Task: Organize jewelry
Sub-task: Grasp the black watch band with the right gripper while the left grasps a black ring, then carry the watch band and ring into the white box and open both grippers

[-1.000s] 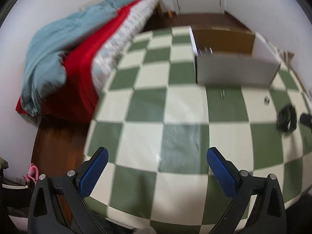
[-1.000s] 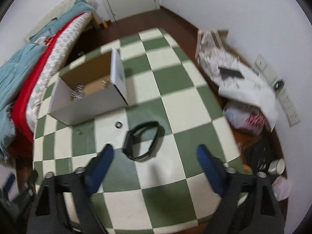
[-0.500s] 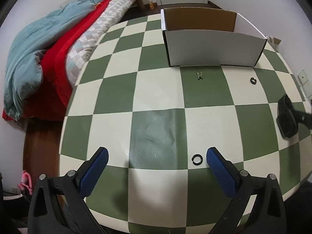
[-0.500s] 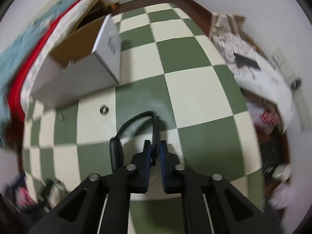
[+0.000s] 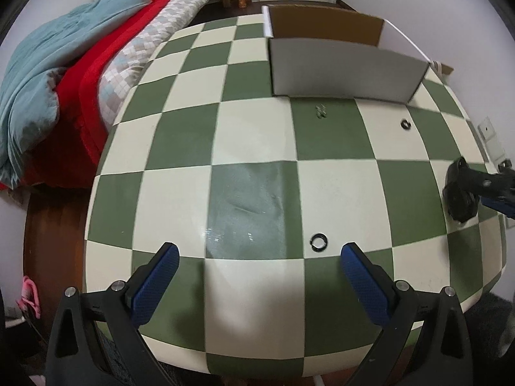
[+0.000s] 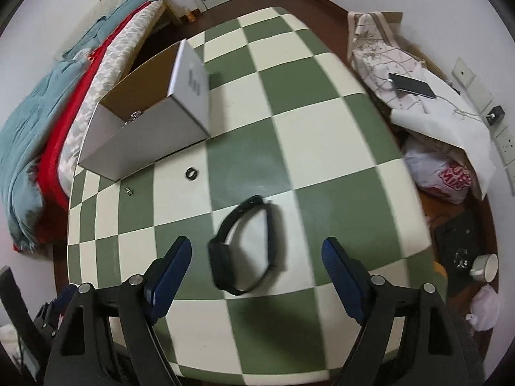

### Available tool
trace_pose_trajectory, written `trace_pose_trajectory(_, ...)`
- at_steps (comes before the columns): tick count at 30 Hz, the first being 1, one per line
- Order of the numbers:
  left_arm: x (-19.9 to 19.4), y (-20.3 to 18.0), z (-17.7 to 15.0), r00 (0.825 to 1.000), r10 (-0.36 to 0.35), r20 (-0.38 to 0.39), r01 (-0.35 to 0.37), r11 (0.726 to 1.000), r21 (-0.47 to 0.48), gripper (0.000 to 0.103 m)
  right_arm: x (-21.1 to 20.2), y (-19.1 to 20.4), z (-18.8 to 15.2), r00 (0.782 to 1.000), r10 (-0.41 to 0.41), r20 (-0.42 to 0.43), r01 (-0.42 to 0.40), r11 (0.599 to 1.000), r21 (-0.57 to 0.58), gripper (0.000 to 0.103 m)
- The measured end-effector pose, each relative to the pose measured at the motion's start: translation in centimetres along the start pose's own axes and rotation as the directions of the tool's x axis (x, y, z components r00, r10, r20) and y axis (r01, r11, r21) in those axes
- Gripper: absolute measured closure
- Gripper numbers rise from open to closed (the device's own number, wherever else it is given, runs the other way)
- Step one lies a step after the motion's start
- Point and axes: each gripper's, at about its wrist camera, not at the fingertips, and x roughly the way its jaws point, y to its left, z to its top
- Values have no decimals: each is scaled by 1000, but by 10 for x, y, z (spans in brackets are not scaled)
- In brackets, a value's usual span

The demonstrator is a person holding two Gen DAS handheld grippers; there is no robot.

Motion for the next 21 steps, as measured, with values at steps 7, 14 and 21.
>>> trace_pose_trajectory(7,11,-23,-4,1000,8,-11,-7,998,65,26,23,17,-12,996,-86,-4,86,996,-25,44)
trace_pose_trajectory(14,3,-33,-7,998,-57,31,54,994,94,84,21,23,-14,993,-113,18,114,992,-46,55)
trace_pose_trajectory(21,5,-33,-4,997,-67,27,64,994,89,93,22,21,-14,994,-107,16,107,993,-46,58)
